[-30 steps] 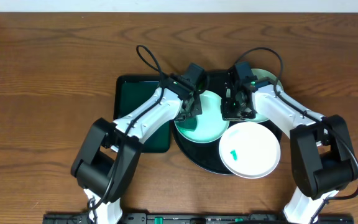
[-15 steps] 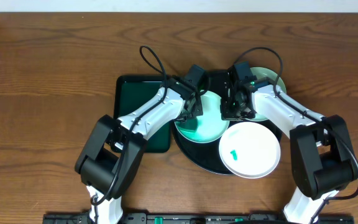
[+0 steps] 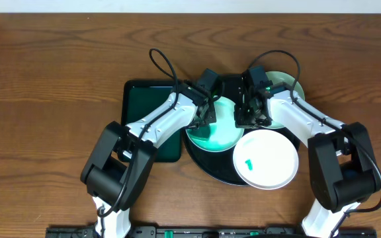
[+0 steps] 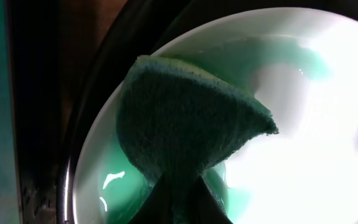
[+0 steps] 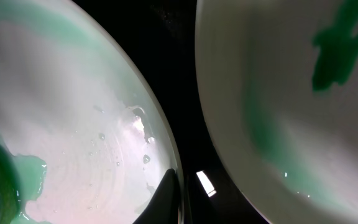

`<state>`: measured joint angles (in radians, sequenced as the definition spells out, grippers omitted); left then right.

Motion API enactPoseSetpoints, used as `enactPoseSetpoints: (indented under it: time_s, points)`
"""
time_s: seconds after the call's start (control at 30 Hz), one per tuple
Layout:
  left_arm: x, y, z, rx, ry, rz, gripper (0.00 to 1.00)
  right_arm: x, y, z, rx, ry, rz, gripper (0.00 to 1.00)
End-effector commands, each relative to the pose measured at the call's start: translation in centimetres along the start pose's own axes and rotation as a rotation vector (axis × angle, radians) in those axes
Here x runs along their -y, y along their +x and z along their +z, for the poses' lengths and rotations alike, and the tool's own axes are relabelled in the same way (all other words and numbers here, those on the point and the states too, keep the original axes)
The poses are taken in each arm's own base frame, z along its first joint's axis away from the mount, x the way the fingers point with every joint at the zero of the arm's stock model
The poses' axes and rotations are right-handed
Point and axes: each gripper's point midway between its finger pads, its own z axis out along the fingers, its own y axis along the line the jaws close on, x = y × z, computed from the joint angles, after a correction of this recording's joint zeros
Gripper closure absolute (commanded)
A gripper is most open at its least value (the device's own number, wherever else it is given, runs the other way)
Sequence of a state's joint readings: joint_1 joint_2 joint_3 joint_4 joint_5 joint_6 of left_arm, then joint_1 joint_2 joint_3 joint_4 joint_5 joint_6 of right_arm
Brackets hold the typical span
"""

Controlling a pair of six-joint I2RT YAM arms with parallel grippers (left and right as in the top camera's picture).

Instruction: Clean dirty plates on tray and stack at the side

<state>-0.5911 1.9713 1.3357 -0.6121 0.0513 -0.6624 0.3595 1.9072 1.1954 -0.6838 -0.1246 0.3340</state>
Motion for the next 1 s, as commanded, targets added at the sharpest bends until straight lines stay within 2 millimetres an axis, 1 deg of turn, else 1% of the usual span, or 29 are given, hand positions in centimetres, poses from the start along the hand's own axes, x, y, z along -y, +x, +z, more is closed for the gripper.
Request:
enactPoseSetpoints:
  time_s: [0.0, 0.17, 0.27, 0.43, 0.6, 0.67, 0.77, 0.87, 0.97]
  points:
    - [-1.6, 1.2, 2.3, -0.041, -0.062, -0.012, 0.93, -0.1, 0.1, 0.1, 0.004, 0.017, -0.011, 0.99]
    - [-1.9, 1.6, 2.8, -0.042, -0.061, -0.012, 0.93, -0.1, 0.1, 0.1, 0.004, 0.017, -0.01, 0.99]
    - [-1.5, 2.0, 2.9, -0.063, -0.04, -0.014, 0.93, -0.1, 0.1, 0.1, 0.004, 0.017, -0.01, 0.99]
    - [0.6, 3.0, 2.7, -0.131, 0.075, -0.009, 0.93, -0.1, 0.1, 0.1, 0.004, 0.017, -0.01, 0.99]
    - [2.8, 3.5, 2.2, -0.176, 0.196, 0.009, 0.93, -0.1, 0.1, 0.1, 0.004, 0.017, -0.011, 0.99]
    - [3.7, 3.4, 1.6, -0.179, 0.251, 0.035, 0.93, -0.1, 0.1, 0.1, 0.004, 0.017, -0.012, 0.99]
    - [4.2, 2.7, 0.4, -0.153, 0.281, 0.042, 0.93, -0.2, 0.1, 0.1, 0.004, 0.016, -0.012, 0.99]
    - [4.7, 1.7, -1.4, -0.11, 0.314, 0.042, 0.93, -0.1, 0.1, 0.1, 0.004, 0.017, -0.012, 0.99]
    - [5.1, 0.5, -3.9, -0.055, 0.352, 0.047, 0.93, -0.2, 0.1, 0.1, 0.004, 0.016, -0.012, 0.99]
